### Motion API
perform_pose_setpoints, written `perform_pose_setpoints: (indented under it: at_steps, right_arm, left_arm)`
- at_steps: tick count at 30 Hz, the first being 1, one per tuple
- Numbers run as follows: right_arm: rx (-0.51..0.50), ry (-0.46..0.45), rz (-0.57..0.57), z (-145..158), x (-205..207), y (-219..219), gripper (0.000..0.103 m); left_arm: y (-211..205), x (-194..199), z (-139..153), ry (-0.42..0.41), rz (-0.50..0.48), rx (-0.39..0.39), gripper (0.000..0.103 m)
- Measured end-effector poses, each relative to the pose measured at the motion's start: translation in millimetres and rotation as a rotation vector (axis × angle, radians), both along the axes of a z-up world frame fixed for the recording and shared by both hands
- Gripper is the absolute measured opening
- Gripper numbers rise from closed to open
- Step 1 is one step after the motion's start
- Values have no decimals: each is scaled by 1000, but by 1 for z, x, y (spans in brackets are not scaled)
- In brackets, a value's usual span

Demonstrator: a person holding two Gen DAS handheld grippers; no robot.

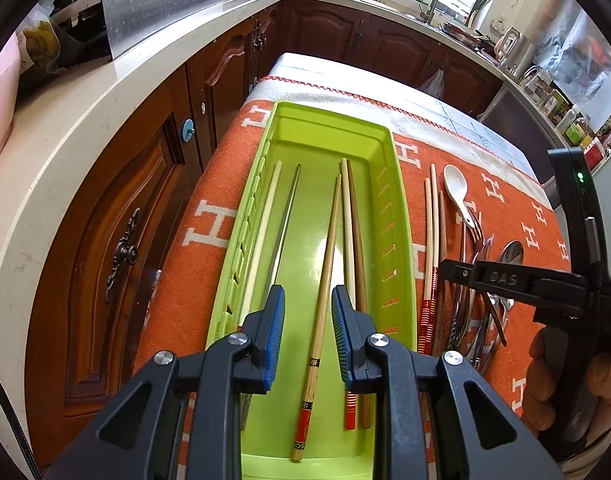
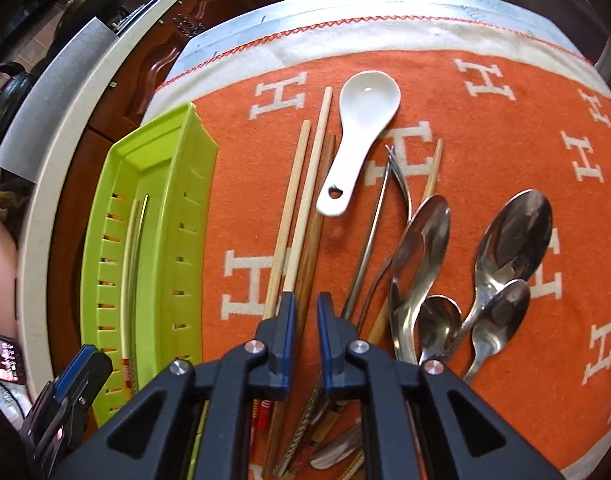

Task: Organize utensils

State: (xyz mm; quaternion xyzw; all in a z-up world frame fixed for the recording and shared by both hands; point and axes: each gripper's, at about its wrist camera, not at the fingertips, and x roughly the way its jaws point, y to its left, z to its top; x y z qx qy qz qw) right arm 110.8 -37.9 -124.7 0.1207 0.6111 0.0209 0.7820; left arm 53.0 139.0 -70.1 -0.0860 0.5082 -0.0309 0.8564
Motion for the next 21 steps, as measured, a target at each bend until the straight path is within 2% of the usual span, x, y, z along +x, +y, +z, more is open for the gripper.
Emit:
perform_pose_setpoints:
  at_steps: [4, 6, 13, 21]
  right_arm:
    - [-106, -27, 22, -1, 1, 18, 13]
    - [-139, -37, 29, 0, 0, 23, 9]
    - [-30, -39, 5, 8, -8, 2, 6]
    - [125, -92, 18, 53, -19, -16, 6]
  left_arm:
    - [-2, 0, -1, 5, -5, 0, 22]
    - [-2, -2, 1, 2, -5, 0, 22]
    - [-3, -3, 3, -1, -12, 1, 22]
    - [4, -2, 8, -12, 4, -4, 22]
